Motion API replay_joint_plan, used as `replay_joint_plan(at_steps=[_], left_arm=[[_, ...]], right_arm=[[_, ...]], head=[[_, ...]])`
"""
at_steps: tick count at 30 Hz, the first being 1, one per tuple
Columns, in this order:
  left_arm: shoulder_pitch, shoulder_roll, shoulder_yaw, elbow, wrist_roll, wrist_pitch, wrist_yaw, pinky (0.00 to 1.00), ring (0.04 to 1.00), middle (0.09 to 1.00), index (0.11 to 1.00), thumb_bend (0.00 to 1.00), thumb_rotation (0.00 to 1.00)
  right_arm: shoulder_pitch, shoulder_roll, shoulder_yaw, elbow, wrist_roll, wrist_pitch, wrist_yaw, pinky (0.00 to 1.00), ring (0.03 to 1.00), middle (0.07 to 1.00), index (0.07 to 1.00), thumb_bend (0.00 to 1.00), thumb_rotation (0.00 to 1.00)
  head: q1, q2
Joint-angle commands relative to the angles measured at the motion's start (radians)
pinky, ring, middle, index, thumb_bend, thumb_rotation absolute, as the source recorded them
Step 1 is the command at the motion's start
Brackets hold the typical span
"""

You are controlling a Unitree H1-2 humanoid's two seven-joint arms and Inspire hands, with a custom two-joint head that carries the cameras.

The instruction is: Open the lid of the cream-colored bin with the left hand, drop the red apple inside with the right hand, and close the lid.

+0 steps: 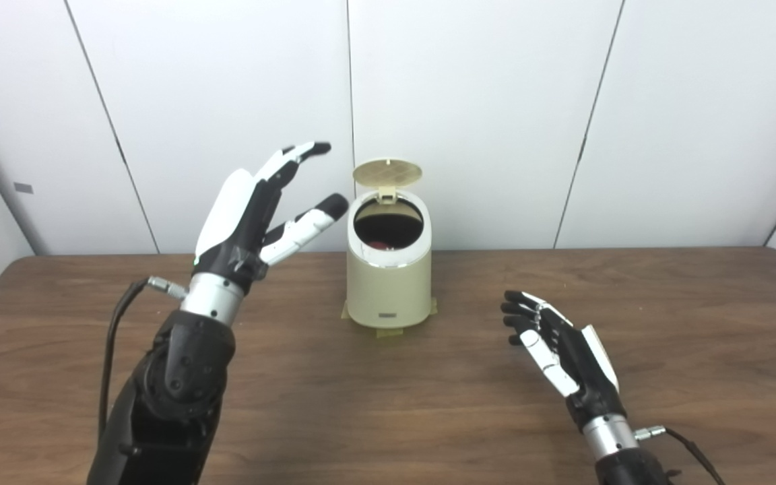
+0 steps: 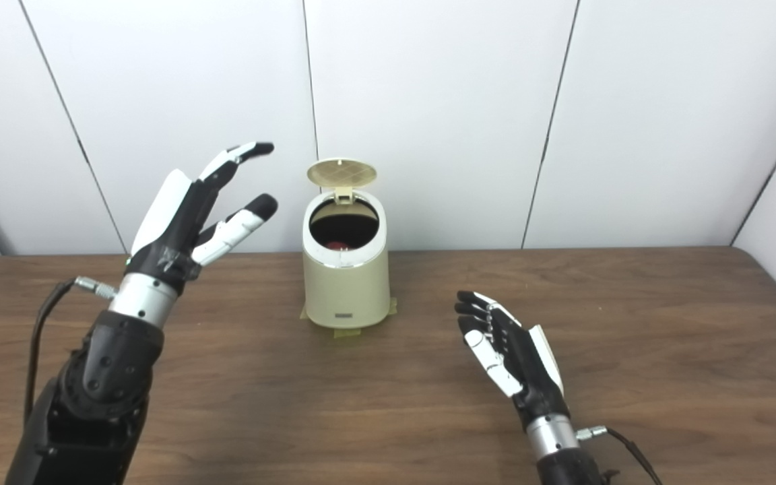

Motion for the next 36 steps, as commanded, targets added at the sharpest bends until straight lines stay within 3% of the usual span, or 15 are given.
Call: replay_joint_plan(at_steps=[1,6,13,23,36], left_arm=[[-0.084,0.005,-0.037,0.004,0.1,-0.004,-0.013,1.0,1.0,0.955,0.904,0.89,1.0],[-0.191,-0.005,-0.13,0.072,0.289,0.021,-0.08,1.0,1.0,0.926,0.915,0.91,1.0],[-0.281,-0.056,-0.157,0.162,0.396,0.051,-0.126,1.0,1.0,0.929,0.914,0.95,1.0],[-0.322,-0.083,-0.165,0.281,0.432,0.061,-0.181,1.0,1.0,0.92,0.904,0.94,0.96],[-0.335,-0.067,-0.181,0.375,0.485,0.085,-0.207,1.0,0.99,0.925,0.897,1.0,1.0]], right_arm=[[-0.038,-0.006,-0.002,-0.017,-0.004,-0.001,0.003,0.68,0.786,0.806,0.829,0.29,0.9],[-0.04,-0.009,0.002,-0.021,-0.029,0.032,0.0,0.66,0.776,0.802,0.833,0.25,0.86],[-0.044,-0.016,0.004,-0.007,-0.049,0.032,0.002,0.63,0.749,0.785,0.821,0.24,0.82],[-0.056,-0.016,0.001,0.008,-0.04,0.036,0.012,0.62,0.739,0.771,0.799,0.27,0.81],[-0.063,-0.017,-0.002,0.005,-0.02,0.073,0.022,0.62,0.743,0.772,0.797,0.25,0.82]], head=[[-0.002,-0.002],[0.001,-0.005],[0.003,-0.009],[-0.002,-0.014],[-0.004,-0.013]])
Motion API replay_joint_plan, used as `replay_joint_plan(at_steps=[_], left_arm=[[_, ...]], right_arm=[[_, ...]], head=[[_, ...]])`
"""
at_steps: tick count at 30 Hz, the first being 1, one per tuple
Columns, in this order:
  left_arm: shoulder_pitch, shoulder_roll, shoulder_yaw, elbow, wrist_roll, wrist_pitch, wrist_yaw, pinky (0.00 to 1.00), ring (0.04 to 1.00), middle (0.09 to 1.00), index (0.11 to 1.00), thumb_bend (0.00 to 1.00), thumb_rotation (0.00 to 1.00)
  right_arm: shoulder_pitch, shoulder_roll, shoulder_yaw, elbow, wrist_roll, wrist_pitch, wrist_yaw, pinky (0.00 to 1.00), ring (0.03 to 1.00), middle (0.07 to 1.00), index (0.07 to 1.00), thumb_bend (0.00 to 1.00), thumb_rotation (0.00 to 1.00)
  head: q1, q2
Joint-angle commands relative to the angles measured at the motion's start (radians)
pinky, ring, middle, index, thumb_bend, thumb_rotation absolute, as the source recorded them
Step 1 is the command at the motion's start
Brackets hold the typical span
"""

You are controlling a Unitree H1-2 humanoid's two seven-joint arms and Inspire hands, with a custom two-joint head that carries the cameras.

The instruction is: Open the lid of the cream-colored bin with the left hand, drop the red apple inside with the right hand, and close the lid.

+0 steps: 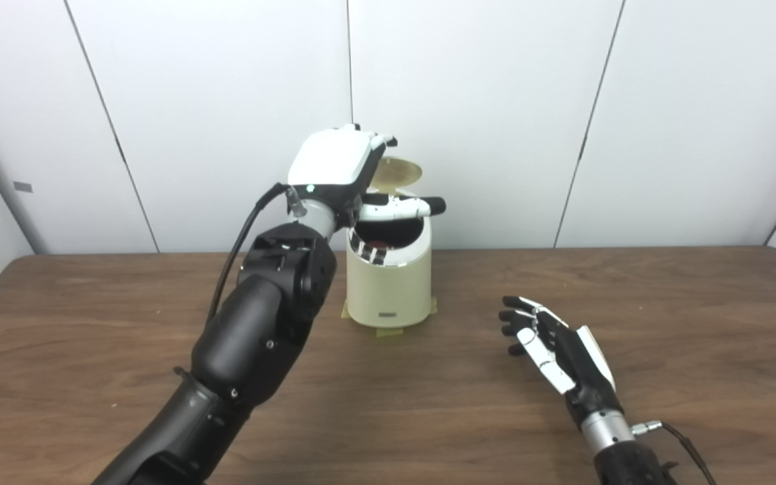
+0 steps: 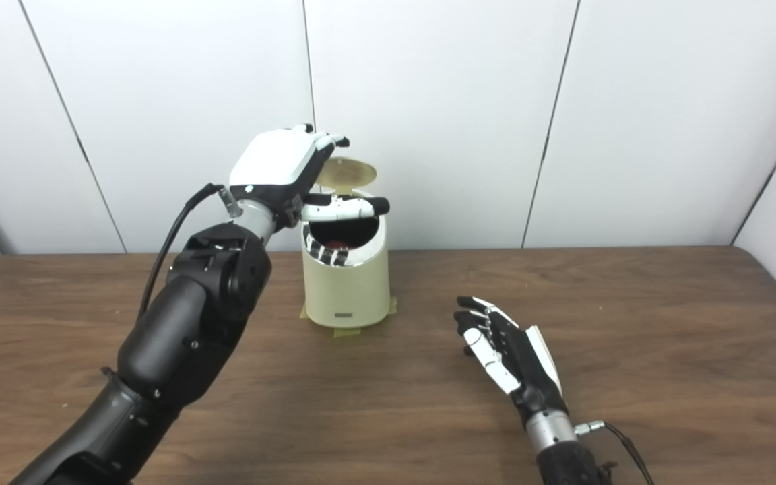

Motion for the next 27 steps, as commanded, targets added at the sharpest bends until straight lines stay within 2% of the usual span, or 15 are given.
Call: replay_joint_plan(at_steps=[1,3,16,21,23,27], left_arm=[[-0.07,0.009,0.002,-0.004,0.023,0.002,0.013,1.0,0.99,0.922,0.894,1.0,1.0],[-0.072,0.008,0.001,0.004,0.025,0.007,0.006,1.0,0.998,0.928,0.897,1.0,1.0],[-0.061,0.025,-0.008,-0.002,0.037,0.003,-0.022,1.0,1.0,0.929,0.895,1.0,1.0],[-0.026,0.04,-0.053,-0.036,0.112,-0.011,-0.012,1.0,1.0,0.926,0.896,0.98,0.99],[-0.008,0.04,-0.072,-0.053,0.143,-0.011,-0.019,1.0,1.0,0.933,0.902,0.96,0.96],[0.037,0.031,-0.084,-0.077,0.175,-0.003,-0.039,1.0,1.0,0.925,0.903,0.97,0.96]], right_arm=[[-0.036,-0.007,-0.007,-0.021,0.02,0.006,0.014,0.62,0.743,0.774,0.798,0.25,0.81],[-0.035,-0.006,-0.006,-0.024,0.025,0.009,0.015,0.62,0.74,0.772,0.796,0.24,0.77],[-0.037,-0.007,0.004,-0.03,0.025,0.032,0.015,0.62,0.745,0.78,0.802,0.22,0.77],[-0.035,-0.006,0.007,-0.032,0.02,0.036,0.013,0.63,0.738,0.772,0.797,0.25,0.78],[-0.035,-0.007,0.008,-0.032,0.017,0.037,0.013,0.63,0.736,0.768,0.792,0.28,0.79],[-0.034,-0.007,0.008,-0.037,0.015,0.048,0.014,0.64,0.737,0.769,0.791,0.28,0.79]], head=[[0.0,0.002],[-0.001,0.003],[-0.004,0.004],[-0.006,0.004],[-0.007,0.007],[-0.007,0.007]])
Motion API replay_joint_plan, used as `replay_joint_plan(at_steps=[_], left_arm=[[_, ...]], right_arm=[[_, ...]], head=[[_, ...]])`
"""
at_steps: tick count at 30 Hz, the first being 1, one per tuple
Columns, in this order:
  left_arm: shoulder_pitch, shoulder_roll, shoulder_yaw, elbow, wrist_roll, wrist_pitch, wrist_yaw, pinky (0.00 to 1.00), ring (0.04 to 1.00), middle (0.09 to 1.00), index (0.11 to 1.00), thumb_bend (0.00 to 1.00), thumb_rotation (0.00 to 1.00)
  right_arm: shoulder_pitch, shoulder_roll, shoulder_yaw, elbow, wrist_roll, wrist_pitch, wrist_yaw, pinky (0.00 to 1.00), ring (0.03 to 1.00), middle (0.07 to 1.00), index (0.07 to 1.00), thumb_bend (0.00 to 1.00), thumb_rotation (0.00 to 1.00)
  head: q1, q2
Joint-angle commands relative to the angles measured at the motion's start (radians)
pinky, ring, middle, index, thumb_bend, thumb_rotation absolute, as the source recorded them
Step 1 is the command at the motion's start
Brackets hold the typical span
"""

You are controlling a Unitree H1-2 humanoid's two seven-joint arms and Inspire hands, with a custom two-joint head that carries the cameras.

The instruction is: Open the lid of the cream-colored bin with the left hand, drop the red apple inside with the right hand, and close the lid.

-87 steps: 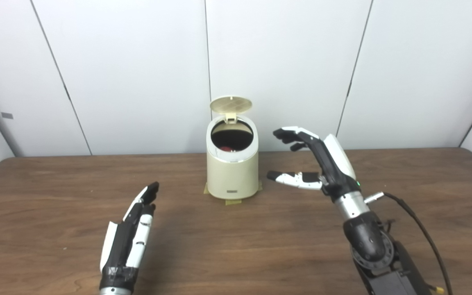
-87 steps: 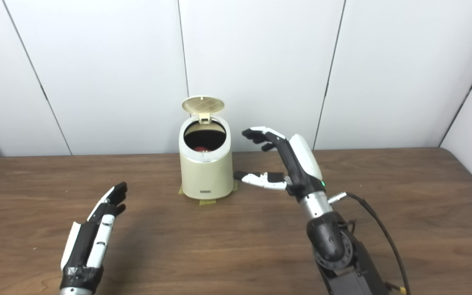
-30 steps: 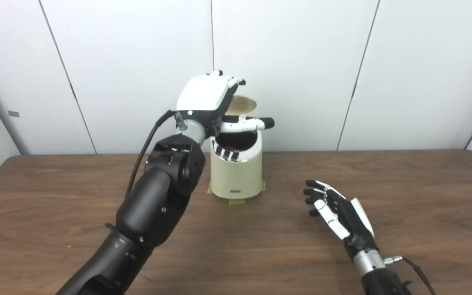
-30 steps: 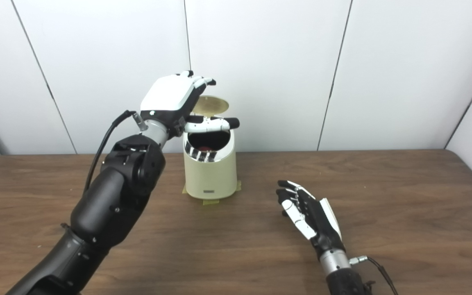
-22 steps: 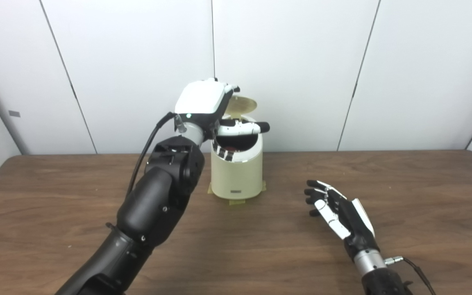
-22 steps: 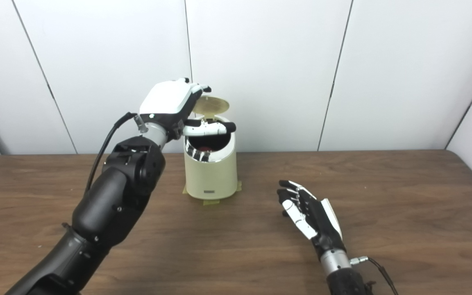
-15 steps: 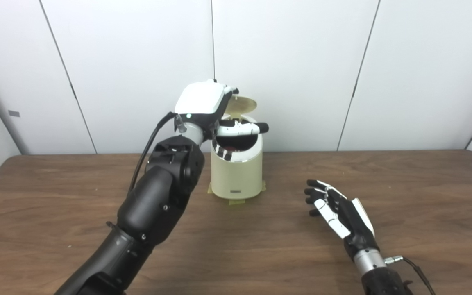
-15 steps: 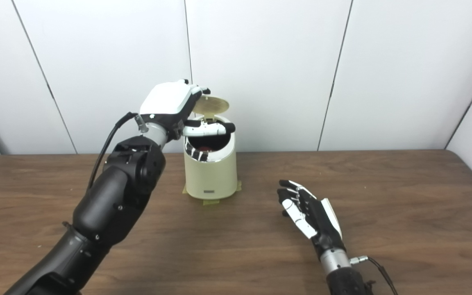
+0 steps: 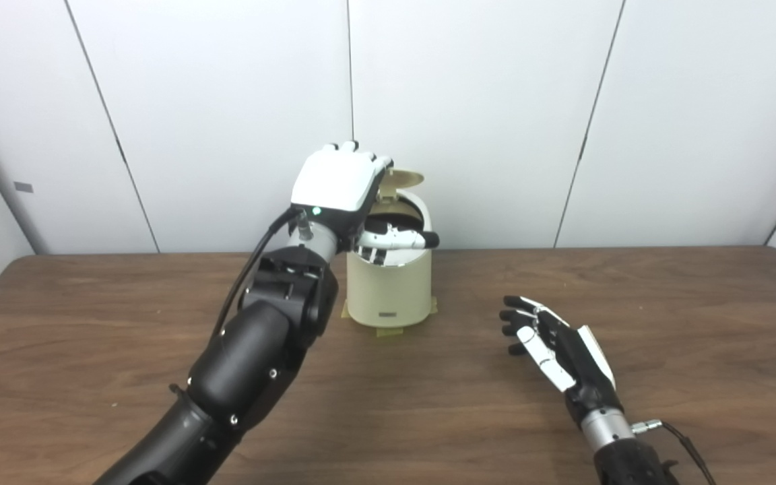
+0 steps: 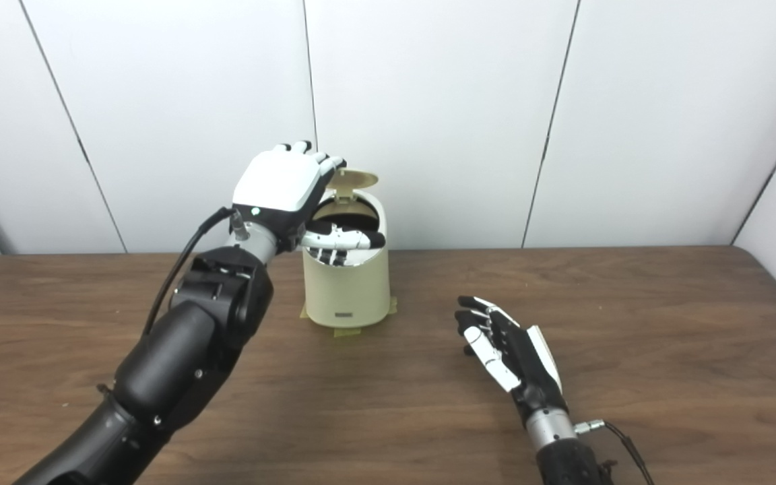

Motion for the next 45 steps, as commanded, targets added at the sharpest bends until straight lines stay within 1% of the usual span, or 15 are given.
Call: replay_joint_plan(at_steps=[1,4,9,12,15,18,23,26,30,32,36,39,41,43,45], left_arm=[[-0.017,-0.003,0.007,-0.026,0.026,0.004,-0.005,1.0,1.0,0.924,0.902,0.97,0.96],[0.013,-0.007,0.005,-0.022,0.043,0.01,-0.023,1.0,1.0,0.919,0.903,0.97,0.98],[0.056,-0.014,0.017,-0.009,0.034,0.007,-0.025,1.0,1.0,0.906,0.892,0.94,0.96],[0.078,-0.016,0.023,-0.001,0.031,0.009,-0.029,1.0,1.0,0.904,0.883,0.93,0.96],[0.097,-0.014,0.027,0.004,0.022,0.001,-0.025,1.0,0.999,0.905,0.884,0.93,0.96],[0.111,-0.014,0.029,0.014,0.016,-0.009,-0.008,1.0,0.994,0.905,0.881,0.94,0.94],[0.115,-0.002,0.021,0.035,0.014,-0.041,0.002,1.0,0.995,0.906,0.883,0.93,0.94],[0.108,0.02,-0.011,0.052,0.061,-0.068,0.0,1.0,0.988,0.902,0.881,0.92,0.94],[0.098,0.066,-0.104,0.097,0.192,-0.12,-0.013,1.0,0.985,0.906,0.889,0.89,0.9],[0.097,0.078,-0.133,0.127,0.231,-0.137,-0.008,1.0,0.996,0.915,0.89,0.89,0.9],[0.104,0.087,-0.172,0.222,0.276,-0.156,0.046,1.0,0.992,0.904,0.879,0.9,0.9],[0.113,0.088,-0.178,0.257,0.281,-0.16,0.074,1.0,0.983,0.896,0.871,0.91,0.89],[0.123,0.084,-0.165,0.254,0.267,-0.154,0.089,1.0,0.971,0.893,0.865,0.9,0.88],[0.136,0.077,-0.149,0.233,0.256,-0.143,0.108,1.0,0.981,0.906,0.881,0.88,0.9],[0.156,0.064,-0.134,0.202,0.249,-0.134,0.155,1.0,0.985,0.907,0.892,0.85,0.91]], right_arm=[[-0.03,-0.008,0.003,-0.027,-0.003,0.008,0.011,0.64,0.737,0.77,0.791,0.28,0.79],[-0.029,-0.008,0.003,-0.026,0.002,0.004,0.013,0.63,0.731,0.766,0.787,0.28,0.78],[-0.027,-0.011,0.003,-0.031,0.003,0.009,0.017,0.64,0.736,0.768,0.787,0.26,0.77],[-0.025,-0.01,0.004,-0.04,0.002,0.019,0.019,0.63,0.734,0.766,0.782,0.27,0.77],[-0.023,-0.009,0.005,-0.052,0.002,0.036,0.022,0.63,0.735,0.768,0.782,0.28,0.79],[-0.025,-0.009,0.003,-0.054,0.006,0.042,0.026,0.63,0.735,0.769,0.782,0.28,0.79],[-0.023,-0.004,0.002,-0.052,0.007,0.032,0.023,0.64,0.737,0.768,0.78,0.29,0.79],[-0.021,-0.003,0.004,-0.062,0.006,0.044,0.024,0.64,0.736,0.768,0.779,0.3,0.8],[-0.024,-0.003,0.004,-0.058,0.011,0.049,0.027,0.63,0.733,0.769,0.778,0.29,0.79],[-0.025,-0.003,0.005,-0.053,0.009,0.046,0.026,0.63,0.732,0.767,0.776,0.29,0.78],[-0.023,0.004,0.003,-0.064,0.016,0.071,0.025,0.63,0.736,0.771,0.775,0.31,0.76],[-0.024,0.003,0.005,-0.063,0.019,0.065,0.027,0.63,0.736,0.77,0.776,0.32,0.76],[-0.024,0.002,0.005,-0.066,0.018,0.073,0.027,0.63,0.738,0.772,0.777,0.31,0.75],[-0.025,0.002,0.004,-0.069,0.023,0.082,0.03,0.64,0.743,0.776,0.783,0.31,0.75],[-0.025,0.005,0.0,-0.07,0.038,0.083,0.035,0.64,0.743,0.779,0.785,0.31,0.75]], head=[[0.001,0.002],[0.002,0.003],[0.002,0.008],[0.0,0.011],[-0.001,0.014],[-0.006,0.015],[-0.01,0.016],[-0.01,0.017],[-0.01,0.012],[-0.013,0.011],[-0.016,0.01],[-0.016,0.011],[-0.011,0.012],[-0.009,0.012],[-0.016,0.01]])
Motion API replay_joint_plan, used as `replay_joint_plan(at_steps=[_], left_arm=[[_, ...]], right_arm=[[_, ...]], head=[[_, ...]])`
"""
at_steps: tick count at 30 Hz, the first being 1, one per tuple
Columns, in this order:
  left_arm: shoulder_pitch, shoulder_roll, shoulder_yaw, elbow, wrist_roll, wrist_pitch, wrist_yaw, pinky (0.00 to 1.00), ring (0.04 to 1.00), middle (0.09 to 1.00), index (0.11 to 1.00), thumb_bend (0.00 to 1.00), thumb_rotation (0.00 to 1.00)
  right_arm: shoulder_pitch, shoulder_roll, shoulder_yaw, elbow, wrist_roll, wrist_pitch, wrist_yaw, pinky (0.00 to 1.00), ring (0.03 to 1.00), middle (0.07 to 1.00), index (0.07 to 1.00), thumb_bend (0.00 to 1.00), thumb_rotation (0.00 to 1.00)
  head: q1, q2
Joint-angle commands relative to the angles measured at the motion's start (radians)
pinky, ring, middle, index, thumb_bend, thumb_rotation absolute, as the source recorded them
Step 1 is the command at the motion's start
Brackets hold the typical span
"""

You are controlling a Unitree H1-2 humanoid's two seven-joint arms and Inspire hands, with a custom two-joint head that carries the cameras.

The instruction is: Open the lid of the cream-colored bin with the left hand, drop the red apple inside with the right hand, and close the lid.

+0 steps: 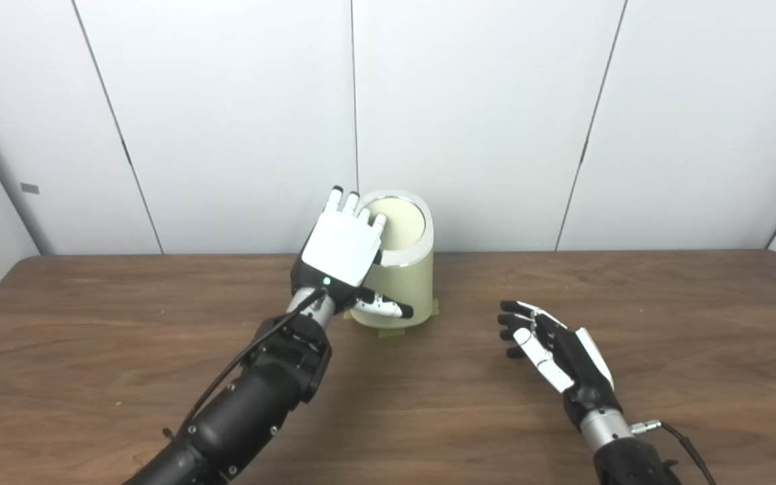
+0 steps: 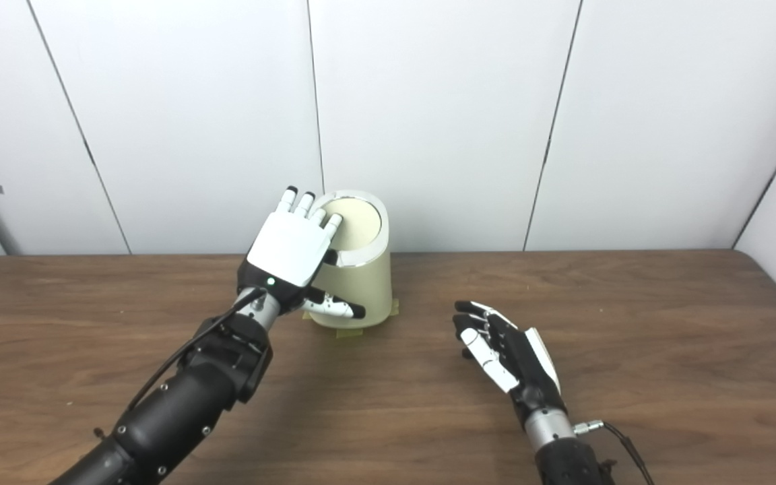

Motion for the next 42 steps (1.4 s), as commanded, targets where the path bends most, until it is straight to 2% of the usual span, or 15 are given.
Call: replay_joint_plan(at_steps=[1,5,9,12,15,18,20,26,32,34,36,40,42], left_arm=[[0.06,-0.003,0.005,0.013,-0.044,-0.009,-0.017,1.0,0.991,0.912,0.903,0.83,0.9],[0.117,-0.05,0.057,-0.037,-0.115,-0.007,0.118,1.0,1.0,0.954,0.944,0.75,0.87],[0.154,-0.076,0.087,-0.074,-0.169,-0.022,0.201,1.0,1.0,0.973,0.97,0.71,0.85],[0.178,-0.083,0.095,-0.099,-0.201,-0.044,0.264,1.0,0.978,0.948,0.968,0.68,0.83],[0.194,-0.089,0.11,-0.115,-0.238,-0.06,0.297,1.0,0.966,0.943,0.977,0.67,0.85],[0.21,-0.103,0.148,-0.131,-0.312,-0.078,0.322,1.0,0.995,0.991,0.998,0.66,0.85],[0.219,-0.114,0.184,-0.143,-0.371,-0.092,0.334,1.0,0.999,0.999,1.0,0.64,0.86],[0.254,-0.142,0.306,-0.209,-0.507,-0.114,0.39,1.0,1.0,1.0,1.0,0.56,0.99],[0.324,-0.113,0.392,-0.282,-0.627,-0.149,0.376,1.0,1.0,1.0,1.0,0.53,0.95],[0.356,-0.107,0.426,-0.301,-0.701,-0.179,0.378,1.0,1.0,1.0,1.0,0.51,0.93],[0.396,-0.106,0.476,-0.305,-0.821,-0.248,0.392,1.0,1.0,1.0,1.0,0.47,0.9],[0.466,-0.083,0.549,-0.25,-0.983,-0.475,0.456,0.99,0.991,0.986,0.984,0.35,0.94],[0.486,-0.084,0.571,-0.229,-1.055,-0.55,0.457,0.96,0.974,0.965,0.957,0.33,0.96]], right_arm=[[-0.027,0.001,-0.002,-0.029,0.015,-0.002,0.012,0.64,0.744,0.78,0.787,0.31,0.74],[-0.024,0.004,-0.001,-0.024,0.019,-0.01,0.008,0.64,0.744,0.779,0.786,0.32,0.74],[-0.023,0.006,0.0,-0.029,0.014,-0.004,0.004,0.65,0.75,0.777,0.784,0.32,0.74],[-0.025,0.006,-0.003,-0.027,0.024,-0.001,0.009,0.65,0.745,0.774,0.782,0.32,0.73],[-0.025,0.008,-0.006,-0.023,0.037,-0.001,0.012,0.66,0.756,0.785,0.789,0.35,0.72],[-0.025,0.007,-0.004,-0.02,0.032,-0.002,0.007,0.65,0.747,0.778,0.782,0.37,0.72],[-0.025,0.007,-0.004,-0.019,0.033,-0.001,0.007,0.65,0.743,0.776,0.781,0.35,0.7],[-0.025,0.004,-0.001,-0.025,0.03,0.01,0.01,0.63,0.732,0.772,0.782,0.35,0.7],[-0.023,0.002,0.004,-0.031,0.024,0.016,0.011,0.63,0.732,0.775,0.787,0.32,0.69],[-0.022,0.002,0.004,-0.034,0.023,0.019,0.011,0.63,0.732,0.775,0.784,0.33,0.69],[-0.022,0.002,0.002,-0.038,0.027,0.023,0.012,0.63,0.734,0.776,0.785,0.33,0.69],[-0.021,0.002,-0.001,-0.04,0.027,0.022,0.008,0.64,0.743,0.78,0.79,0.33,0.68],[-0.021,-0.002,0.001,-0.037,0.017,0.01,0.004,0.65,0.743,0.78,0.795,0.32,0.67]], head=[[-0.001,0.0],[-0.001,0.001],[-0.001,0.004],[-0.001,0.003],[-0.002,0.003],[-0.002,0.003],[-0.002,0.003],[-0.002,0.005],[-0.006,0.006],[-0.006,0.007],[-0.007,0.008],[-0.006,0.009],[-0.005,0.009]])
